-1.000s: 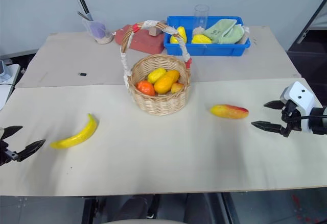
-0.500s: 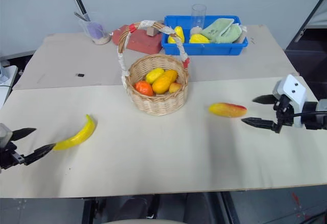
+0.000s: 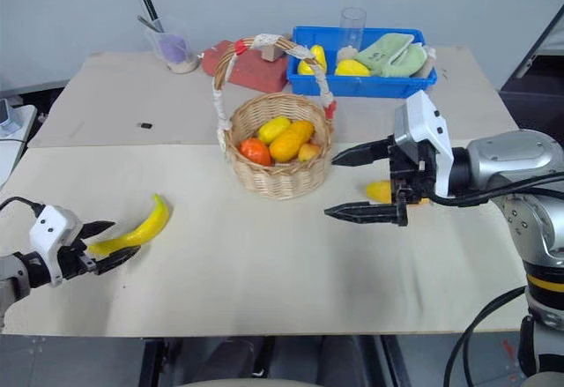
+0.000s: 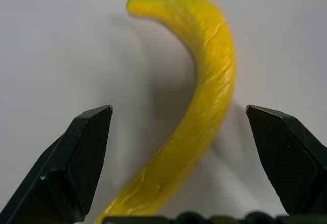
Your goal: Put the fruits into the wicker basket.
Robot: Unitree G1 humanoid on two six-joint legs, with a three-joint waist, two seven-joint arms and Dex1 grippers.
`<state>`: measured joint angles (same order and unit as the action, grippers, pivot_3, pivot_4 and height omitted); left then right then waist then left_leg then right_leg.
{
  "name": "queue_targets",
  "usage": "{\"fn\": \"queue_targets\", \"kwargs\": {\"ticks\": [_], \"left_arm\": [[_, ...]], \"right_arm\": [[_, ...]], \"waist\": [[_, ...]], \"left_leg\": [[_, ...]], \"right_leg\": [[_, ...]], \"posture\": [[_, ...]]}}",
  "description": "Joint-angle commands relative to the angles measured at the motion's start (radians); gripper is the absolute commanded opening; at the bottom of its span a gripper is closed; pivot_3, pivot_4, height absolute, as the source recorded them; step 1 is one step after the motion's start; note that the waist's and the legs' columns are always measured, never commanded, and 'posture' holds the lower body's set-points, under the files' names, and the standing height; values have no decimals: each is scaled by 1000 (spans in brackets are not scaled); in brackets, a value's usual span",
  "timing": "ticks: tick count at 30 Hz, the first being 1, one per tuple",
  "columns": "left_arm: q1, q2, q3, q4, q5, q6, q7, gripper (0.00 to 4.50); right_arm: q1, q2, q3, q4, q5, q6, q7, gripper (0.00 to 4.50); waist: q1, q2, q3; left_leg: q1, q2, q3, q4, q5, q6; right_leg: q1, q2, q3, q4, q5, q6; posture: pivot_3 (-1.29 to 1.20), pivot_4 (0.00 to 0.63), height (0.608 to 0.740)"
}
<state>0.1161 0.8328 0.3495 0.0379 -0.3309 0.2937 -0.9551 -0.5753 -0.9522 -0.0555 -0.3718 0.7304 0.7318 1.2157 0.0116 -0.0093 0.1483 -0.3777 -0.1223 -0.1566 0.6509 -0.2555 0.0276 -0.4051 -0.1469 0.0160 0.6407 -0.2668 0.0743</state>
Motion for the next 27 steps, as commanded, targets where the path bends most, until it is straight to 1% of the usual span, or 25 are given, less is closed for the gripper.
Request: {"fn": "queue_targets", "kwargs": {"ticks": [1,4,7,8,9,11,12,13,16,18,20,23,27], "left_arm": [[-28,-9,-29,59,25,-68,-11,4500],[-44,-16,-46,73,22,-82,-25,3652],[-49,-13,-51,62,10,-78,-35,2211],[-46,-10,-48,56,6,-75,-39,1796],[-39,-4,-41,43,-2,-70,-46,1229],[-16,8,-21,-11,-26,-50,-63,350],[-2,14,-8,-51,-42,-35,-70,242],[12,19,4,-95,-59,-17,-74,242],[48,45,48,-318,-164,98,-81,242],[35,60,51,-449,-238,177,-68,242],[-48,65,12,-545,-296,236,-30,242],[-222,39,-79,-595,-327,305,48,242],[-468,-40,-286,-524,-202,296,120,242]], "right_arm": [[-39,13,-9,-35,37,15,-10,4461],[-44,22,-3,-33,33,10,-14,4500],[-42,28,-8,-27,38,9,-19,4500],[-40,28,-10,-25,37,7,-21,4500],[-36,28,-12,-22,35,4,-21,4500],[-22,24,-18,-19,30,-2,-21,4500],[-14,22,-22,-18,28,-5,-21,4500],[-6,18,-27,-18,27,-7,-20,4500],[24,4,-50,-15,22,-12,-21,4500],[43,-9,-65,-10,17,-15,-22,4500],[58,-22,-84,-2,15,-17,-28,4500],[69,-34,-105,3,16,-16,-41,4500],[52,-15,-121,9,14,-15,-99,4500]], "waist": [[0,0,0],[1,0,0],[1,0,0],[0,0,0],[0,0,0],[-1,0,0],[-1,0,0],[-2,-1,0],[-1,-2,0],[3,-2,0],[6,-2,0],[8,-2,0],[2,-2,0]], "left_leg": [[0,0,0,0,0,0],[0,0,0,0,0,0],[1,0,0,0,1,-1],[1,1,0,0,1,-1],[1,1,0,0,1,-1],[1,1,0,0,1,-1],[1,1,0,0,1,-1],[1,1,0,0,1,-1],[-1,1,0,1,0,-1],[-2,1,0,2,1,-1],[-2,1,0,4,1,-1],[-2,1,0,7,0,-1],[-2,0,0,8,0,-1]], "right_leg": [[0,0,0,0,0,0],[0,0,0,1,0,0],[0,0,0,1,0,0],[0,0,0,1,0,0],[0,1,0,1,0,0],[0,1,0,2,0,0],[0,1,0,2,0,0],[0,1,0,2,0,0],[-1,1,0,1,0,0],[-1,0,0,2,0,0],[-1,0,0,2,0,0],[1,1,-1,3,1,0],[1,1,-1,4,1,1]], "posture": [[0,150,740],[0,150,740],[0,150,740],[0,150,740],[0,150,740],[0,150,740],[0,150,740],[0,150,740],[0,150,740],[0,150,740],[0,150,740],[0,150,740],[0,150,740]]}}
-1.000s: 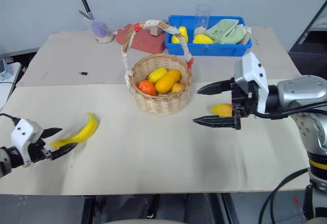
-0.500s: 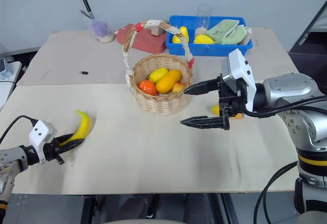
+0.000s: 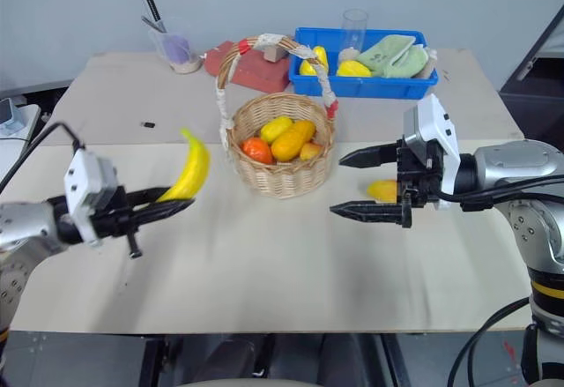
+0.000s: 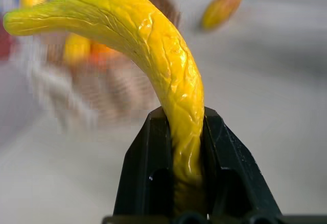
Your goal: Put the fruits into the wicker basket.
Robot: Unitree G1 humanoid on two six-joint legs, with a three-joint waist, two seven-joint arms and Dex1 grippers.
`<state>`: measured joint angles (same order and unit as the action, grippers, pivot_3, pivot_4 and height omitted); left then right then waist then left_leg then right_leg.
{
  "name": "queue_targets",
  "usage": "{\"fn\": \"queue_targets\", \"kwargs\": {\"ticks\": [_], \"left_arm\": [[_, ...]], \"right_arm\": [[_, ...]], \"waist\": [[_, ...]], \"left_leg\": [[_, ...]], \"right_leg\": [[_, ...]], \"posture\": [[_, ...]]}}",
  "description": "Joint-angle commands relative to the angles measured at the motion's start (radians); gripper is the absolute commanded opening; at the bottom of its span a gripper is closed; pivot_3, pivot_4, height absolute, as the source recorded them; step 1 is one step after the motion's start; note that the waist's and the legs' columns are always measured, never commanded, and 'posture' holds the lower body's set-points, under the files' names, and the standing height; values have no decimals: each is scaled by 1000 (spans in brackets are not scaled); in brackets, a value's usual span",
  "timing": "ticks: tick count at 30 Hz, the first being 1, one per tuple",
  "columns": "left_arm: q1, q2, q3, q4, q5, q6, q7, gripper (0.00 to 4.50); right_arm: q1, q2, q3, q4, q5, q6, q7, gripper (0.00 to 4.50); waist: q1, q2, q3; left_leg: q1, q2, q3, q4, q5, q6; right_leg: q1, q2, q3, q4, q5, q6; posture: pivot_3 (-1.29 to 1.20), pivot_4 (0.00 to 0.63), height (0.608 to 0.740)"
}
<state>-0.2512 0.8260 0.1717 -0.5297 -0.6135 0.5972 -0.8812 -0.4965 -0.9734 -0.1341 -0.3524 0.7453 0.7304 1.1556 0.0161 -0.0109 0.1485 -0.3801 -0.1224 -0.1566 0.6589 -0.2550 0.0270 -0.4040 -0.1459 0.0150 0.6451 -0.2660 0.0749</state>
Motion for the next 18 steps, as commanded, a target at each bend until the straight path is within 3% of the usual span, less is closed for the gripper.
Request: {"fn": "queue_targets", "kwargs": {"ticks": [1,7,11,18], "left_arm": [[-146,-58,-149,76,115,-23,59,242],[-384,-241,-317,357,299,-147,123,242],[-452,-320,-350,493,355,-241,109,242],[-465,-355,-331,529,346,-280,52,3583]], "right_arm": [[-32,11,-43,-14,3,-11,-51,4500],[-26,29,-78,-39,11,-1,-146,4500],[-17,43,-89,-45,-9,-14,-210,4500],[28,26,-91,-23,-89,-58,-246,4500]], "waist": [[-3,0,0],[-4,-1,1],[-5,-2,1],[-5,-2,1]], "left_leg": [[0,0,0,0,1,-2],[-4,-1,0,2,4,-7],[-5,-2,0,3,4,-7],[-5,-2,0,4,5,-7]], "right_leg": [[0,0,0,0,0,0],[-1,0,0,-1,1,2],[-1,-1,0,-3,2,3],[-1,-1,0,-2,2,3]], "posture": [[0,150,740],[0,150,740],[0,150,740],[0,150,740]]}}
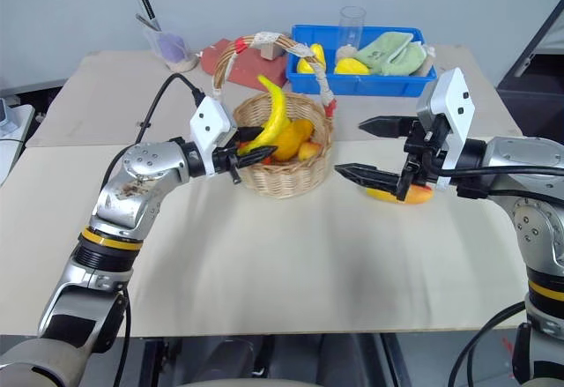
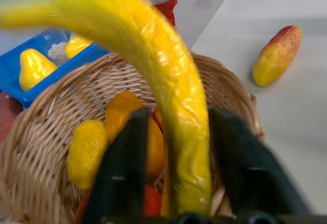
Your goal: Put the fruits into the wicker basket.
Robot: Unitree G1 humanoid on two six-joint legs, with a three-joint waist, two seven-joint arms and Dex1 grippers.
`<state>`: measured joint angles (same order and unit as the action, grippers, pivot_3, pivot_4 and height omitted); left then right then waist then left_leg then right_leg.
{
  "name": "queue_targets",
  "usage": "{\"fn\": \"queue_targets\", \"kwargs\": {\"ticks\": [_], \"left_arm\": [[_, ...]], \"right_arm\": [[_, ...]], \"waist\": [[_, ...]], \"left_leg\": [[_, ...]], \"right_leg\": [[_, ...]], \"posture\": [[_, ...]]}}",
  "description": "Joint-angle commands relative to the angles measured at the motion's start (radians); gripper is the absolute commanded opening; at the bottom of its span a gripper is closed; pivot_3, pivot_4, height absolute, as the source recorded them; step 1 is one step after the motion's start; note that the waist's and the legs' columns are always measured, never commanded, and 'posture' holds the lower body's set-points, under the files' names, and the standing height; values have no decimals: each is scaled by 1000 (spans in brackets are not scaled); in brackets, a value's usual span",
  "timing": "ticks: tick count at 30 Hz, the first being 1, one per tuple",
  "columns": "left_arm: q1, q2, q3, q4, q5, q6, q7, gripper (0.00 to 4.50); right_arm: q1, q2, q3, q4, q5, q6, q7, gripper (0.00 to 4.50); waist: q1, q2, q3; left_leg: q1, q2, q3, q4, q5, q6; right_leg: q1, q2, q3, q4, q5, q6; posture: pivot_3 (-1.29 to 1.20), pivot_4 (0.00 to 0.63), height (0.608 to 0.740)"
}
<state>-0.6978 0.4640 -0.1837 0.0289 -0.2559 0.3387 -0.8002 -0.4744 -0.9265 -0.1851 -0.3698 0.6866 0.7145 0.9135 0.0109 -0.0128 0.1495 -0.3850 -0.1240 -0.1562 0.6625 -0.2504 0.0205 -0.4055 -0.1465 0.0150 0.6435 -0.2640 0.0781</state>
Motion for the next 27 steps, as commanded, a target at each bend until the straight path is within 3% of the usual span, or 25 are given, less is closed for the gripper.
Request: {"fn": "queue_targets", "kwargs": {"ticks": [1,2,7,11,18,22,25,27], "left_arm": [[-14,11,28,-37,-15,-19,-39,4065],[-9,18,32,-46,-20,-14,-53,4471],[44,106,66,-143,-76,33,-149,4471],[137,227,96,-287,-167,92,-277,4471],[284,347,174,-456,-319,162,-378,4471],[349,361,214,-509,-374,158,-399,4471],[368,350,229,-532,-396,148,-387,4500],[377,345,235,-542,-404,144,-376,4500]], "right_arm": [[11,-28,-36,4,-49,-54,-1,4500],[16,-35,-29,20,-72,-70,3,4500],[-11,-118,104,205,-289,-196,54,4500],[-69,-168,258,378,-433,-318,203,4500],[-209,-92,414,681,-627,-502,284,4500],[-277,-31,457,852,-704,-586,305,4500],[-302,-7,453,908,-718,-617,328,3662],[-309,0,451,930,-730,-633,340,2867]], "waist": [[0,0,0],[0,0,0],[-5,0,0],[-17,1,0],[-25,1,0],[-23,1,0],[-19,1,0],[-20,1,0]], "left_leg": [[0,0,0,0,0,0],[0,0,0,1,0,0],[1,0,0,1,0,0],[1,0,0,1,0,0],[1,0,0,1,0,0],[1,0,0,1,0,0],[1,0,0,1,0,0],[0,0,0,1,0,0]], "right_leg": [[0,0,0,0,0,0],[0,0,0,0,0,0],[0,0,0,1,0,0],[-1,0,0,1,0,0],[-1,0,1,1,0,0],[0,1,1,1,0,0],[0,0,1,0,0,0],[0,0,1,0,0,0]], "posture": [[0,150,740],[0,150,740],[0,150,740],[0,150,740],[0,150,740],[0,150,740],[0,150,740],[0,150,740]]}}
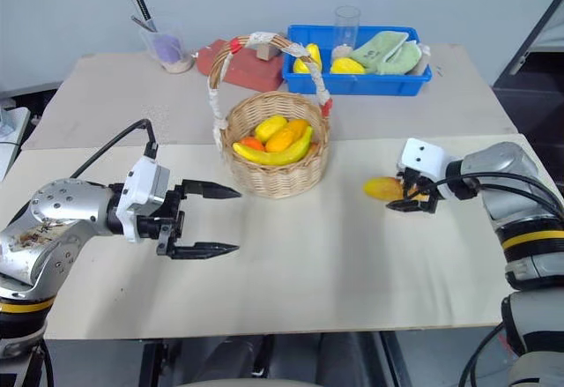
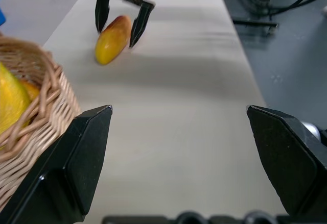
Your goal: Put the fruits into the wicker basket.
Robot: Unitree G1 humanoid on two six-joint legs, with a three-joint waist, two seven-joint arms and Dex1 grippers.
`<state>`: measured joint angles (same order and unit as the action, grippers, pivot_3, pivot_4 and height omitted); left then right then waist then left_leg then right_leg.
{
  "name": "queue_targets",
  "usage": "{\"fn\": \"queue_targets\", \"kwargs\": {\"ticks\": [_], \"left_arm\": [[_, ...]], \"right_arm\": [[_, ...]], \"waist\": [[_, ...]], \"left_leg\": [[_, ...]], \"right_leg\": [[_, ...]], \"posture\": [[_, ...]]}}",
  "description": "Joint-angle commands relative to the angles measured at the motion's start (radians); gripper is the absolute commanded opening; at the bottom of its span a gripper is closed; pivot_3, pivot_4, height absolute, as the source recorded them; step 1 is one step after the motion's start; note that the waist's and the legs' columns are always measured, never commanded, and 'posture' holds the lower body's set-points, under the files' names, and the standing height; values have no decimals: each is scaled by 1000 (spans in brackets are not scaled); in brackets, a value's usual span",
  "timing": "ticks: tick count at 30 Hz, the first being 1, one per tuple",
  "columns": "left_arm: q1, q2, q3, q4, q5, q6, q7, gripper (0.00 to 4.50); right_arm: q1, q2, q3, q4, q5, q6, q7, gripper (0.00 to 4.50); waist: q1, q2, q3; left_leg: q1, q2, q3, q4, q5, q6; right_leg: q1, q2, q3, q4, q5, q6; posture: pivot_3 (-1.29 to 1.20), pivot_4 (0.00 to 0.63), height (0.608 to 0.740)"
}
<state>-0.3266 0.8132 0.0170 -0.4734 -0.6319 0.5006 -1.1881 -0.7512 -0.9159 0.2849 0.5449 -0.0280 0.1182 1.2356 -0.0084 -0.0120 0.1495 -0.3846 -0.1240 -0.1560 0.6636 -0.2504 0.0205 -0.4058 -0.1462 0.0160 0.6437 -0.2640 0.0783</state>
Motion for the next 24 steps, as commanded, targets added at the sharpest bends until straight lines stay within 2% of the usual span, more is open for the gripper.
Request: {"fn": "queue_targets", "kwargs": {"ticks": [1,5,10,14,16,19,22,24], "left_arm": [[9,-5,36,-43,-28,-19,15,4500],[16,-3,38,-52,-26,-18,25,4500],[58,10,93,-61,-53,4,61,4500],[164,15,200,-80,-70,10,119,4500],[201,7,241,-91,-82,16,152,4500],[234,-1,284,-102,-102,20,197,4500],[240,-6,313,-100,-119,26,234,4500],[231,-11,322,-94,-128,28,255,4500]], "right_arm": [[-34,-8,-19,24,-21,-43,21,2599],[-35,-2,-21,44,-38,-69,26,1430],[14,-38,-71,-105,34,7,106,1374],[78,-27,-181,-540,297,385,145,1373],[54,53,-223,-685,406,549,54,1373],[-33,230,-257,-754,477,703,-140,1372],[-124,404,-252,-691,454,730,-321,1361],[-189,514,-233,-560,384,669,-448,1361]], "waist": [[-1,0,0],[-3,0,0],[-3,0,0],[-8,2,0],[-12,2,0],[-5,2,0],[4,2,0],[10,1,0]], "left_leg": [[0,0,0,0,0,0],[1,0,0,0,0,0],[1,0,0,0,0,0],[0,1,0,-1,0,0],[0,2,0,-1,0,0],[2,3,0,-2,-1,1],[3,2,-1,-3,-1,1],[2,1,-1,-3,0,-1]], "right_leg": [[0,0,0,0,0,0],[0,0,0,0,0,0],[0,0,0,0,0,0],[-1,0,1,1,0,0],[-2,1,2,1,0,0],[-2,2,2,1,1,-2],[-2,2,2,2,1,-2],[-3,1,1,2,1,-2]], "posture": [[0,150,740],[0,150,740],[0,150,740],[0,150,740],[0,150,740],[0,150,740],[0,150,740],[0,150,740]]}}
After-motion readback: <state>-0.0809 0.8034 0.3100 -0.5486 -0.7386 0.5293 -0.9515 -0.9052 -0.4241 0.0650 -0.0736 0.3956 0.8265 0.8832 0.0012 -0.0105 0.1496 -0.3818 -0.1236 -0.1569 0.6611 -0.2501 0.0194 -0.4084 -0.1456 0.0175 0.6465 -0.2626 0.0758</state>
